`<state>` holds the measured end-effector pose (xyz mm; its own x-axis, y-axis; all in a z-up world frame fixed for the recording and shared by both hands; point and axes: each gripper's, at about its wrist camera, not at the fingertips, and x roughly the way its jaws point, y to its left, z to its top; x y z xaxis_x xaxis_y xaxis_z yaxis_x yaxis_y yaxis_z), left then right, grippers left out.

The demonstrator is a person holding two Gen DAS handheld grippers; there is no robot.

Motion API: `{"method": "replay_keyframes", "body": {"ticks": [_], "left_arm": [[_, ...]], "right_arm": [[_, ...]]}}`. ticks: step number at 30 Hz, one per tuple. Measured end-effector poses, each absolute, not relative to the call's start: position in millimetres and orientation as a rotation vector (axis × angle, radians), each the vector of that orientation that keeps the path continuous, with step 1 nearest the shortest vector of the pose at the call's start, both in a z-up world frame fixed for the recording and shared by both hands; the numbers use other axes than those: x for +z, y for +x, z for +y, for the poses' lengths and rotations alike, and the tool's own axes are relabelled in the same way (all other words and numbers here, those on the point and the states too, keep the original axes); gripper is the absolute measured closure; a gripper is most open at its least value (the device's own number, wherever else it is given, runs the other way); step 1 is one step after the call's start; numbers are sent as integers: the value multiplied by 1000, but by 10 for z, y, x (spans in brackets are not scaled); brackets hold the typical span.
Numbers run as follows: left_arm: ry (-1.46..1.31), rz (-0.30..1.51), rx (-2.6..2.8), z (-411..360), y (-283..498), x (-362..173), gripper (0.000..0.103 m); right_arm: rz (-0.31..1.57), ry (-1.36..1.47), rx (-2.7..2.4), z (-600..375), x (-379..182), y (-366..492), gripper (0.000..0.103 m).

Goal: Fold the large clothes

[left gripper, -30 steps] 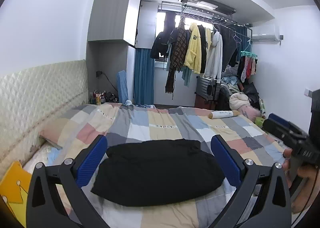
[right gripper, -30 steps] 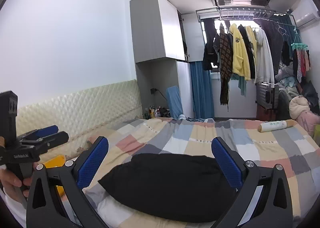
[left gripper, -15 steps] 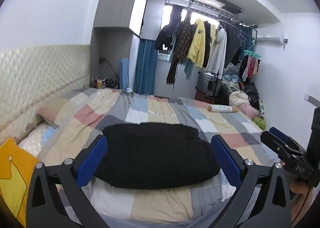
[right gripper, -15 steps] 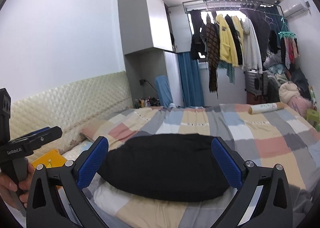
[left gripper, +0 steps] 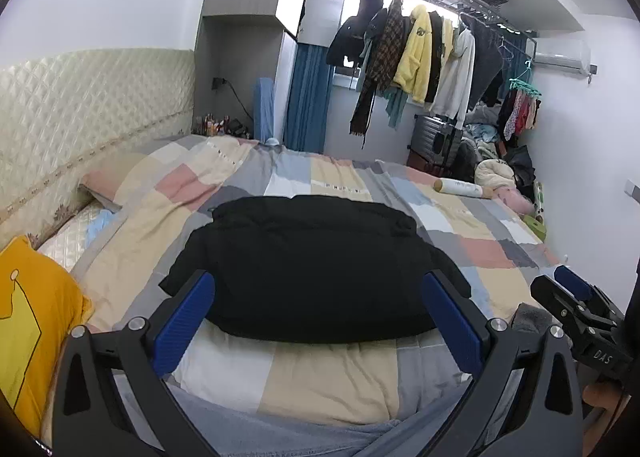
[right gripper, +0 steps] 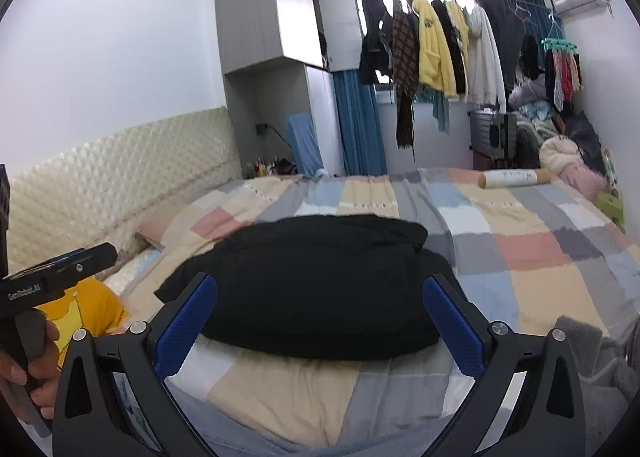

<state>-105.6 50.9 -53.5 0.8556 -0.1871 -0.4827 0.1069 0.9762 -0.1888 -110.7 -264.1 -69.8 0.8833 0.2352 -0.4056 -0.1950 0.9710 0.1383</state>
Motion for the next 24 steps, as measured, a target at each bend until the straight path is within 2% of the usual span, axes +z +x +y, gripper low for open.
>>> {"method": "replay_keyframes", "body": {"ticks": [9, 24], "left_arm": [[-150, 588, -127, 491, -945, -757, 0], [-149, 609, -131, 413, -823, -802, 0]], "right_arm": [[479, 135, 179, -2742, -915, -1037, 0], [496, 122, 155, -2765, -992, -942, 0]]}}
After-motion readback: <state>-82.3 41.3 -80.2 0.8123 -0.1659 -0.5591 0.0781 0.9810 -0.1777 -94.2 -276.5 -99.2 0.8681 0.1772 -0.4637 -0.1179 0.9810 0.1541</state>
